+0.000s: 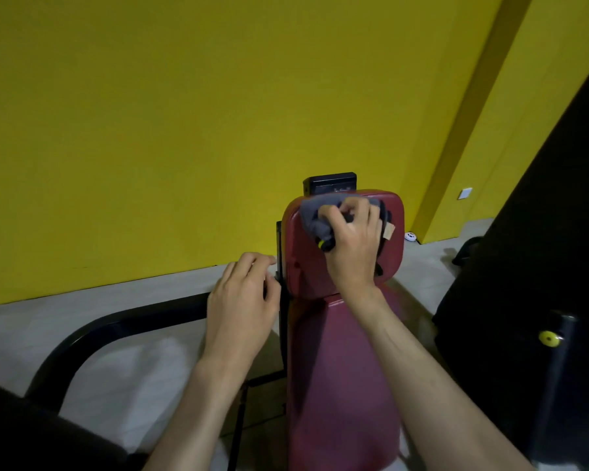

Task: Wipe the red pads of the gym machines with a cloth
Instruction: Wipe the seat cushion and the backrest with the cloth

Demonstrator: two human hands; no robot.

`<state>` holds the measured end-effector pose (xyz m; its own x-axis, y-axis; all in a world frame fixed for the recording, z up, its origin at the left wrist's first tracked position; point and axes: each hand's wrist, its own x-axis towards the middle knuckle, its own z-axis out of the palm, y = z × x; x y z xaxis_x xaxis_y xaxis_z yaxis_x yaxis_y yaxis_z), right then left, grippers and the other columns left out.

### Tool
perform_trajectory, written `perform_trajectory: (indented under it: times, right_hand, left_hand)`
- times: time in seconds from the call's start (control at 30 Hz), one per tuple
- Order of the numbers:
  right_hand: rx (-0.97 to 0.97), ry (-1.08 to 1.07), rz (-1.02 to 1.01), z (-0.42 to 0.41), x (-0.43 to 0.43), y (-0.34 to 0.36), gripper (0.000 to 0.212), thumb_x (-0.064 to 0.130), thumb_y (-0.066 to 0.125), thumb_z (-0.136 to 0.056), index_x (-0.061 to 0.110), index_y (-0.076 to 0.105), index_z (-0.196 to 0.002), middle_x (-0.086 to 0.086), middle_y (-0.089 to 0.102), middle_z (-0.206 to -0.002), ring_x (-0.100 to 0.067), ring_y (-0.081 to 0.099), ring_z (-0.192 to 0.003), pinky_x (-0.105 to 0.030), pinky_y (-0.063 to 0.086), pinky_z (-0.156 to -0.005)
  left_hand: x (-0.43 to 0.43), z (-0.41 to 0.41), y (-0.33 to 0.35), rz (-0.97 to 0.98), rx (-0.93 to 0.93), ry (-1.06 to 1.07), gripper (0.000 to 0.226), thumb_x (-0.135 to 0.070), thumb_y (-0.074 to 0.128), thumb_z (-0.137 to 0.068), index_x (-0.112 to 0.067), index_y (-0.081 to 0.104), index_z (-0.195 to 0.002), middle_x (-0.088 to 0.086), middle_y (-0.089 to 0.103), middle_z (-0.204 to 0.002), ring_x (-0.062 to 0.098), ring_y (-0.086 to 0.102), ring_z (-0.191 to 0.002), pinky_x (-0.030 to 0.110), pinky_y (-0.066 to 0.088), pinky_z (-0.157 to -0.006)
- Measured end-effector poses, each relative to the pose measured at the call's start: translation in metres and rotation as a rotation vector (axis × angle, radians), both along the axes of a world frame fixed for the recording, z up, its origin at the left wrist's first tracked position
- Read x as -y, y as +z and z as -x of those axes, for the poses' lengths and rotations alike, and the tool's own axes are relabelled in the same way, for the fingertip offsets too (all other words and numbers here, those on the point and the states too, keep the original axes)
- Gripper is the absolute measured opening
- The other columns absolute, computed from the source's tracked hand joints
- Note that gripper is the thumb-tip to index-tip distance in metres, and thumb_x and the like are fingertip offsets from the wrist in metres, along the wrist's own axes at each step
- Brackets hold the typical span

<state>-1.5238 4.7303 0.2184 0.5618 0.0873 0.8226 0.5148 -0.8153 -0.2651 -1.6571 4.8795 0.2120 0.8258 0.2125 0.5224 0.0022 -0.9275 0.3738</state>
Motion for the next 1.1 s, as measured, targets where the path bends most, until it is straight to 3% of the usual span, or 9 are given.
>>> perform_trajectory:
  times: [0.17, 0.37, 0.53, 0.67, 0.8, 0.9, 1.1]
  right_hand:
    - [-0.045, 0.012, 0.000, 0.018, 0.004, -0.039, 0.036, 0.005, 0.074, -0.080, 0.024, 0.061, -0.107, -0.010, 0.049, -0.103, -0.033, 0.048, -0.092, -0.046, 0.041, -0.070]
    - [-0.270, 0.063, 0.116, 0.051, 0.048, -0.130, 0.065, -0.005, 0.081, -0.057, 0.027, 0.054, -0.107, -0.007, 0.045, -0.098, -0.031, 0.046, -0.086, -0.045, 0.044, -0.067]
    - [-0.178, 0.041, 0.067, 0.024, 0.042, -0.077, 0.035, 0.012, 0.053, -0.072, 0.026, 0.055, -0.105, -0.007, 0.040, -0.097, -0.030, 0.042, -0.084, -0.044, 0.040, -0.067]
    - [-0.076, -0.008, -0.084, -0.012, 0.031, -0.005, 0.036, 0.007, 0.043, -0.074, 0.020, 0.063, -0.101, -0.011, 0.044, -0.096, -0.031, 0.042, -0.086, -0.044, 0.036, -0.066]
    - [-0.042, -0.064, -0.131, -0.029, 0.023, 0.018, 0.040, -0.006, 0.057, -0.072, 0.020, 0.065, -0.102, -0.009, 0.044, -0.099, -0.030, 0.041, -0.088, -0.044, 0.036, -0.069]
    - [-0.070, -0.018, -0.012, -0.012, 0.036, -0.024, 0.046, -0.003, 0.067, -0.064, 0.021, 0.062, -0.102, -0.009, 0.043, -0.098, -0.030, 0.042, -0.086, -0.046, 0.039, -0.069]
    - [-0.337, 0.049, 0.091, 0.040, 0.075, -0.136, 0.063, -0.007, 0.081, -0.048, 0.022, 0.052, -0.095, -0.003, 0.035, -0.094, -0.026, 0.038, -0.081, -0.041, 0.037, -0.063]
  left_hand:
    - [0.012, -0.016, 0.003, 0.020, 0.020, -0.070, 0.037, -0.016, 0.055, -0.099, -0.016, 0.059, -0.135, -0.003, 0.055, -0.143, 0.016, 0.054, -0.121, 0.034, 0.051, -0.089]
    - [0.035, -0.031, -0.005, -0.024, -0.103, -0.122, 0.072, -0.008, 0.057, -0.093, -0.018, 0.032, -0.159, -0.011, 0.018, -0.169, 0.022, 0.039, -0.138, 0.043, 0.046, -0.105]
    - [0.049, -0.030, -0.011, -0.021, -0.190, -0.031, 0.098, 0.005, 0.061, -0.082, -0.021, 0.013, -0.164, -0.015, -0.008, -0.170, 0.028, 0.030, -0.143, 0.043, 0.036, -0.114]
    - [0.054, -0.032, -0.009, -0.006, -0.164, -0.020, 0.096, 0.008, 0.060, -0.079, -0.018, 0.020, -0.163, -0.013, -0.001, -0.171, 0.022, 0.043, -0.125, 0.038, 0.045, -0.103]
    - [0.057, -0.036, -0.009, 0.021, -0.130, -0.011, 0.090, 0.014, 0.058, -0.077, -0.014, 0.031, -0.159, -0.010, 0.010, -0.170, 0.020, 0.046, -0.106, 0.034, 0.051, -0.089]
    - [0.059, -0.039, -0.011, 0.047, -0.113, -0.010, 0.087, 0.017, 0.057, -0.078, -0.013, 0.036, -0.157, -0.010, 0.013, -0.169, 0.020, 0.044, -0.106, 0.030, 0.051, -0.084]
    - [0.063, -0.041, -0.014, 0.046, -0.098, 0.005, 0.082, 0.019, 0.058, -0.078, -0.009, 0.041, -0.154, -0.004, 0.020, -0.168, 0.022, 0.045, -0.101, 0.028, 0.047, -0.074]
